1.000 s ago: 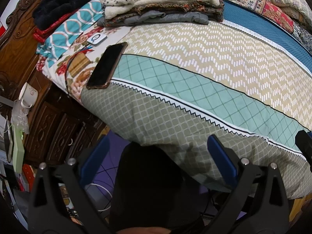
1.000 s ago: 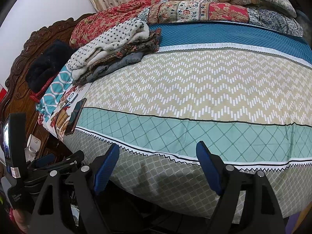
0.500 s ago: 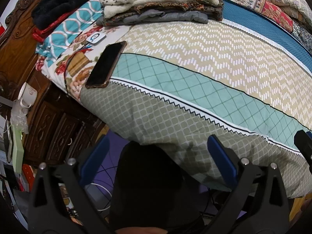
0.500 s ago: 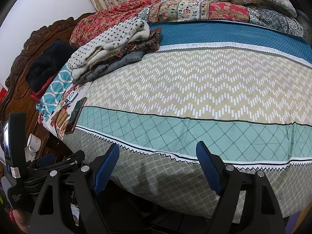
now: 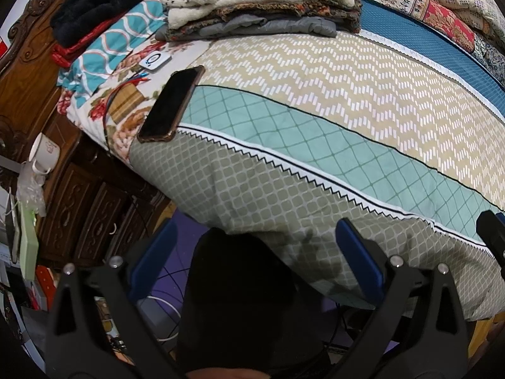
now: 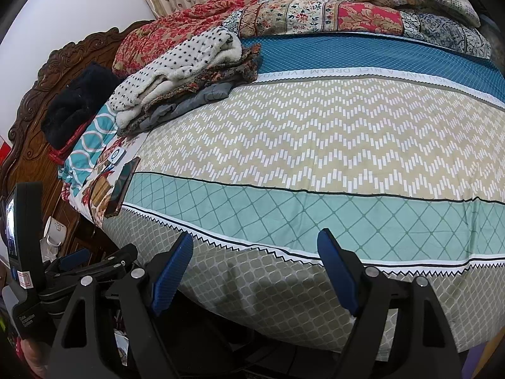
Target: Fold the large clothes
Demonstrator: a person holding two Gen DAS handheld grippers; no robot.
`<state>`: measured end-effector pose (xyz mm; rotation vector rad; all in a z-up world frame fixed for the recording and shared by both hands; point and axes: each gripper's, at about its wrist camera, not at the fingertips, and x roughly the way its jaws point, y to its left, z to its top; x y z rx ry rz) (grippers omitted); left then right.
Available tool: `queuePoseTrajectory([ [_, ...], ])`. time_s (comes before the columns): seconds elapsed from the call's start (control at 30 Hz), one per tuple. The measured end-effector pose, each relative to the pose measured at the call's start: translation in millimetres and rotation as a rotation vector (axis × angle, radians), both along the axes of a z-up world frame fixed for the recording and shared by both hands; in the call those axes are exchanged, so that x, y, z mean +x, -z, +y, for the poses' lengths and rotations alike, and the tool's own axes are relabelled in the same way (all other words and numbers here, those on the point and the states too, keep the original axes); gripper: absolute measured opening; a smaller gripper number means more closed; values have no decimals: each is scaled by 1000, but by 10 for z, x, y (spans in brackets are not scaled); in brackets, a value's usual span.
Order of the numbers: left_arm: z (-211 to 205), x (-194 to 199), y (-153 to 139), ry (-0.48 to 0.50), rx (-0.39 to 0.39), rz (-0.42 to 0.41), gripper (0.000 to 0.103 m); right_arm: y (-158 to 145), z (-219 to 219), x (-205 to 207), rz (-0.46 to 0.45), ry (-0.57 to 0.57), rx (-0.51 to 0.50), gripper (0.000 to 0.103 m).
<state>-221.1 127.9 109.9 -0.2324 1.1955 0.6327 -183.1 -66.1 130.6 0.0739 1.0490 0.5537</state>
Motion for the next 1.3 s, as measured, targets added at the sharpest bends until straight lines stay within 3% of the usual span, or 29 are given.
queuePoseTrajectory([
  [1.3, 41, 34, -88, 6, 11, -8, 97, 8, -16, 14, 0, -3, -1, 12],
])
